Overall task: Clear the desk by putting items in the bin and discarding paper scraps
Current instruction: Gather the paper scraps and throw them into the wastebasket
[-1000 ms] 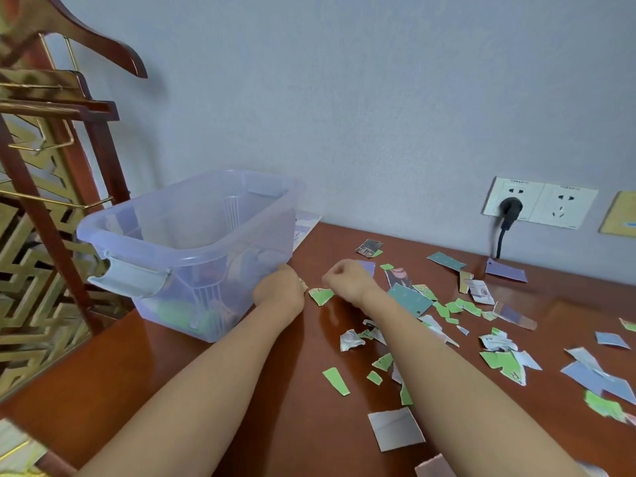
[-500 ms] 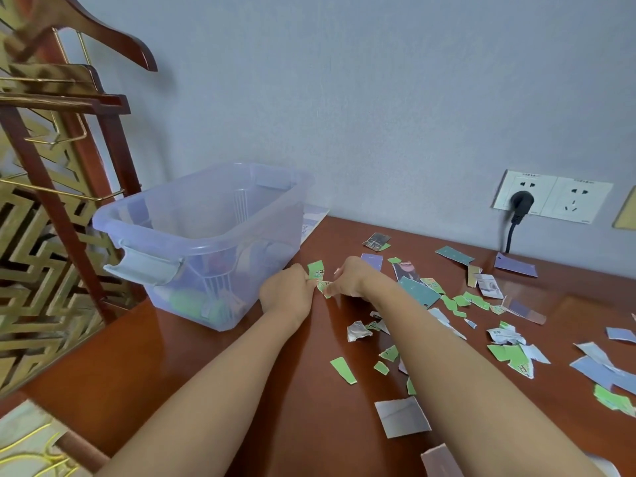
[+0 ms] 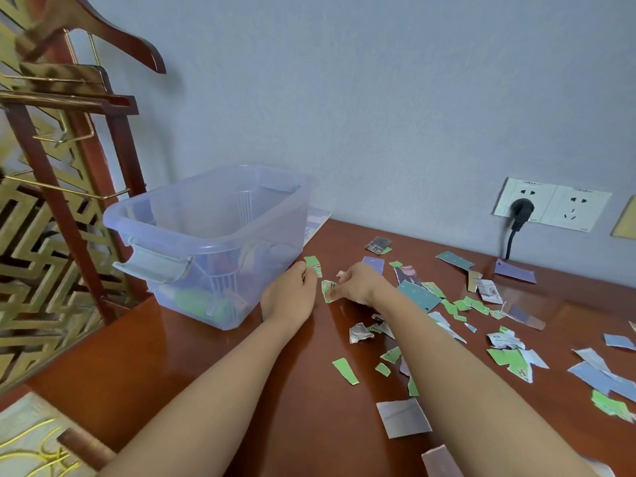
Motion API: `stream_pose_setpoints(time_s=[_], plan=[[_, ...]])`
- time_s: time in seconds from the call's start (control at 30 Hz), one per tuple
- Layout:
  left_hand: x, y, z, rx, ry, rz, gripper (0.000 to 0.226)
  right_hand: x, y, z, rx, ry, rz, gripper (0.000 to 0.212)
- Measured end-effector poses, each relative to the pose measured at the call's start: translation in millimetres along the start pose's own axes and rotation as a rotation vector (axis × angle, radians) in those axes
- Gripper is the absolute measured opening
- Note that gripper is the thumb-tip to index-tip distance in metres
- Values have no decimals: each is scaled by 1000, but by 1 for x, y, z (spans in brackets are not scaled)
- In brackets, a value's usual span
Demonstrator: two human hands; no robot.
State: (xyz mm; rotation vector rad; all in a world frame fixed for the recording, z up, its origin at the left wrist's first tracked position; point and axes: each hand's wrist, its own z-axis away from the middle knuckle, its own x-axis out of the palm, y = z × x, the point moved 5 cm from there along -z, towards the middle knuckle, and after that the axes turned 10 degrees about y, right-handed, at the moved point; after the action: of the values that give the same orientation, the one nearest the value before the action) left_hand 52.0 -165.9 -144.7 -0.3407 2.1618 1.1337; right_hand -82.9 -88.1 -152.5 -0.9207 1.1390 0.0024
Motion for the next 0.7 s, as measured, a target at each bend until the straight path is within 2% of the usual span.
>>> stream_pose_setpoints(time_s=[0.07,0.23,0.47,0.57,0.7], plan=[[0,0,-3,-14,13,26,33,-2,1,2,-30,5,-37,22],[9,-2,-15,-162,-76,179,31,-5,3,7,-53,16,-175,32],[28,16,-21,-659,-342,814,15,-22,27,5,263,96,-794,22],[45,26,-20,-760,-382,961,14,-26,30,6,326,124,-1001,10],[57,34,-20,-847,-342,1071,4,-41,37,3,369,233,-1137,14]])
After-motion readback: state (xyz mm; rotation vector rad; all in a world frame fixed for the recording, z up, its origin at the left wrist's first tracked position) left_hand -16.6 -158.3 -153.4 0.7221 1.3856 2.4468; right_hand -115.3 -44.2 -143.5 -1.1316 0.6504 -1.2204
